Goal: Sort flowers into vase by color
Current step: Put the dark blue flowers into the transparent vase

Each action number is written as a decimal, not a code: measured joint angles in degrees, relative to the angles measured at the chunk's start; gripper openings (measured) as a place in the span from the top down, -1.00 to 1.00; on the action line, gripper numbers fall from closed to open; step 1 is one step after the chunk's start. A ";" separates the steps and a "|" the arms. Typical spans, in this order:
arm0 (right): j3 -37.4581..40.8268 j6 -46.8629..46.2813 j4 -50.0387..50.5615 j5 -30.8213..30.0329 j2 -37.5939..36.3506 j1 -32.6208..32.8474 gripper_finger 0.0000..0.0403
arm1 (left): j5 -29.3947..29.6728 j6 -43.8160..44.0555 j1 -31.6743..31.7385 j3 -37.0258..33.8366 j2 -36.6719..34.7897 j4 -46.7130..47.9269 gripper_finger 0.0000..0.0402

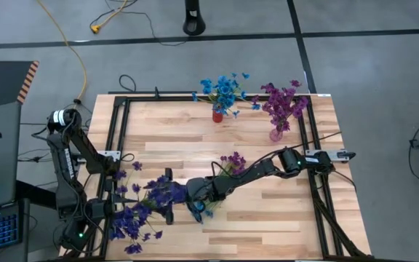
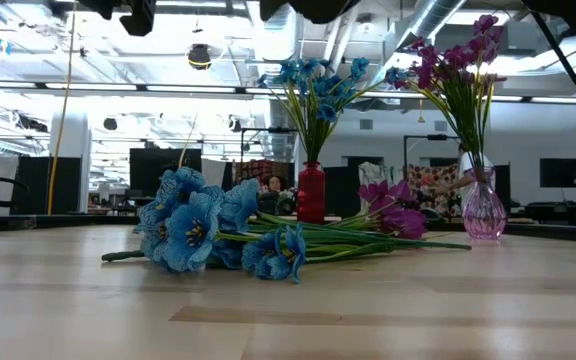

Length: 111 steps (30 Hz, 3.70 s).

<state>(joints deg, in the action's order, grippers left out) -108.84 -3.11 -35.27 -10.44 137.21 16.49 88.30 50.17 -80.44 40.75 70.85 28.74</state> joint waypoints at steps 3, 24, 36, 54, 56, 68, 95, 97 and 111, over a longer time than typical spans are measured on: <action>-0.39 0.02 0.99 0.02 0.00 -0.02 -0.64 | 0.03 0.03 0.00 0.00 0.00 -0.24 0.64; -0.39 0.13 1.00 0.04 0.00 -0.04 -0.59 | 0.57 -2.42 0.07 -0.02 0.00 -2.82 0.45; -0.39 0.11 1.01 0.07 0.00 -0.04 -0.59 | 0.13 -3.00 0.09 -0.02 0.00 -3.38 0.45; -0.39 -0.02 0.39 0.07 0.00 -0.07 -0.59 | 0.45 -6.70 0.22 -0.02 -0.02 -3.36 0.43; -0.41 -0.02 0.38 0.07 0.00 -0.07 -0.59 | 1.15 -6.11 0.24 -0.02 -0.02 -3.38 0.41; -0.41 0.12 0.53 0.07 0.00 -0.04 -0.59 | -0.47 -6.67 -0.39 -0.02 -0.02 -3.75 0.01; -0.41 0.00 0.53 0.02 -0.01 -0.04 -0.59 | -14.85 -3.80 -3.41 2.01 -19.98 2.48 0.11; -0.41 0.00 0.53 0.00 -0.02 -0.04 -0.59 | -14.69 -3.83 -3.41 2.01 -21.06 2.92 0.11; -0.41 0.04 0.55 -0.07 -0.02 -0.04 -0.59 | -14.14 -6.49 -3.43 2.01 -27.25 4.91 0.11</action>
<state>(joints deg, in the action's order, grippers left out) -109.25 -3.07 -34.72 -10.50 137.19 16.45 74.15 43.68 -83.88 42.76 43.60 33.65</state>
